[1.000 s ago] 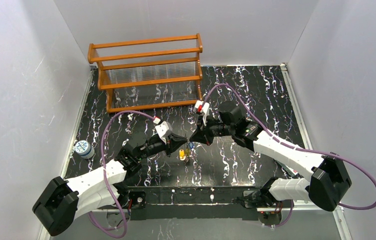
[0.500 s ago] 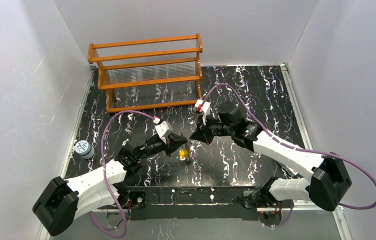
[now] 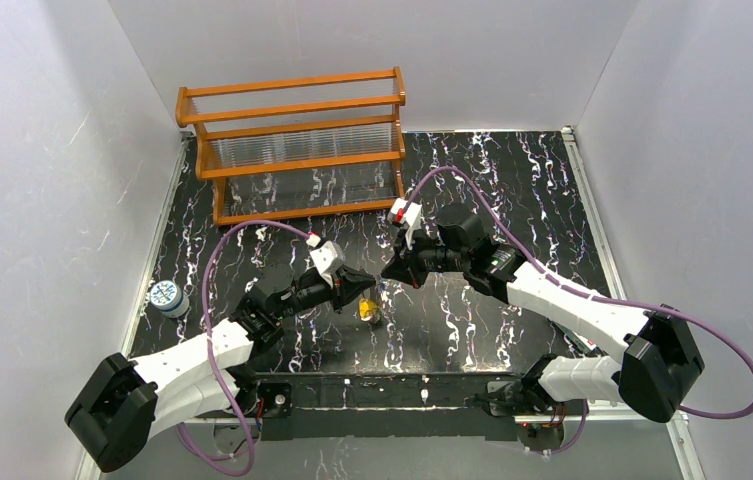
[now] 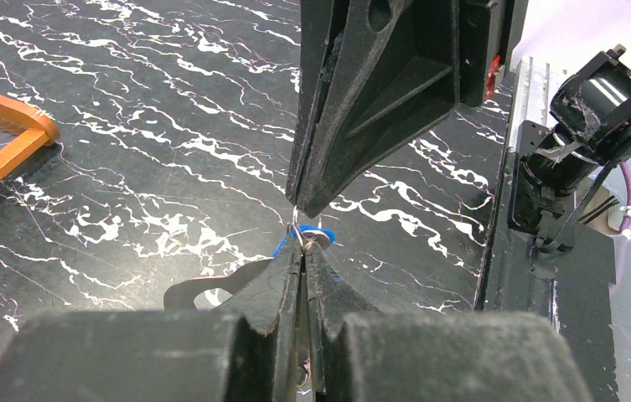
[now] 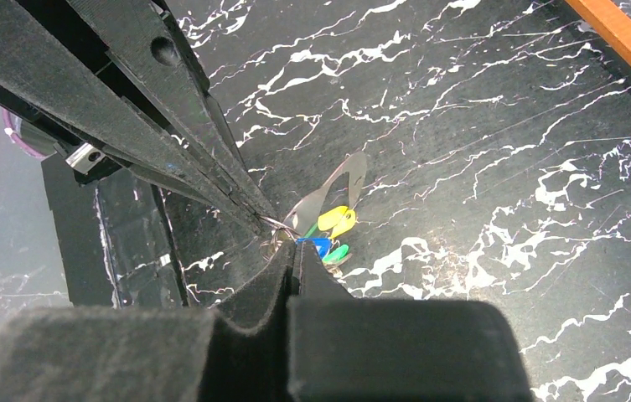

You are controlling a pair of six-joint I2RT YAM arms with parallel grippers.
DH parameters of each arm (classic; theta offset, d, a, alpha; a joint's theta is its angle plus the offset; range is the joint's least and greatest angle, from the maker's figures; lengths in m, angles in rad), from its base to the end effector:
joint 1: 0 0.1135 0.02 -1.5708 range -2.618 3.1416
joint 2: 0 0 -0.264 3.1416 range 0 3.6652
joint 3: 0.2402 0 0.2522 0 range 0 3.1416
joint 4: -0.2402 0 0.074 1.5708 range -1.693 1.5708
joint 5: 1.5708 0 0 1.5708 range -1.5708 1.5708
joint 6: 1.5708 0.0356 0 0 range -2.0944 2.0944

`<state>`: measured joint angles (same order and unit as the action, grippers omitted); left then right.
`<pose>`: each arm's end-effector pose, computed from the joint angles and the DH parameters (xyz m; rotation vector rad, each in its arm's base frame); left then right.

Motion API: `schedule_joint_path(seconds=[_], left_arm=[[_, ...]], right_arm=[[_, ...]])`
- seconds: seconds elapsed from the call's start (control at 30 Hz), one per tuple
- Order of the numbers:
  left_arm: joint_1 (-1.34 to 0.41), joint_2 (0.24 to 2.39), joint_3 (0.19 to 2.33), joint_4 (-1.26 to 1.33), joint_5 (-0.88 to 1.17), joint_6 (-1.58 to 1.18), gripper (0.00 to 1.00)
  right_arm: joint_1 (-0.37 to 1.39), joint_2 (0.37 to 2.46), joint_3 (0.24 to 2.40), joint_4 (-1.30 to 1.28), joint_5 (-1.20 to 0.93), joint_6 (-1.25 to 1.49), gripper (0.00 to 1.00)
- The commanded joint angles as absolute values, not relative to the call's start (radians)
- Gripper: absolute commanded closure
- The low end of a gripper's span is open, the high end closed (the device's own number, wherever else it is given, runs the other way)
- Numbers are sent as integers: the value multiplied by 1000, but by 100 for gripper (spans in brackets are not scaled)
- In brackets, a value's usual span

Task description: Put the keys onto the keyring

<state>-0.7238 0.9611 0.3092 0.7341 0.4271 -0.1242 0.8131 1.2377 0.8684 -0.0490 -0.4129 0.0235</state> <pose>0.1446 -0.1475 0.2377 0.7998 1.3618 -0.9905 0.1829 0.2141 0.2872 -1.0508 1.7932 0.9377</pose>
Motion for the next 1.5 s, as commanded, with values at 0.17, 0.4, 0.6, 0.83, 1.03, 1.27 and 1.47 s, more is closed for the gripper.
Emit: schedule_joint_path(seconds=[0.17,0.4,0.6,0.83,1.03,1.27,1.47], left_arm=[[-730,934,342,815,472,-158,100],[-730,934,332,827,487,-157,100],[-730,934,330,841,494,-164,100],[-729,930,320,853,494,-160,100],[-730,922,309,853,483,-161,100],[-730,912,304,854,461,-170,100],[-729,906,294,860,461,-173,100]], right_arm=[[818,1237,842,-11,-345,17,99],[831,1246,847,-17,-327,12,99],[857,1243,837,-9,-285,2,99],[882,1249,831,-10,-247,2,99],[902,1229,814,-8,-213,2,99],[949,1211,786,29,-157,-38,99],[961,1216,789,28,-131,-37,99]])
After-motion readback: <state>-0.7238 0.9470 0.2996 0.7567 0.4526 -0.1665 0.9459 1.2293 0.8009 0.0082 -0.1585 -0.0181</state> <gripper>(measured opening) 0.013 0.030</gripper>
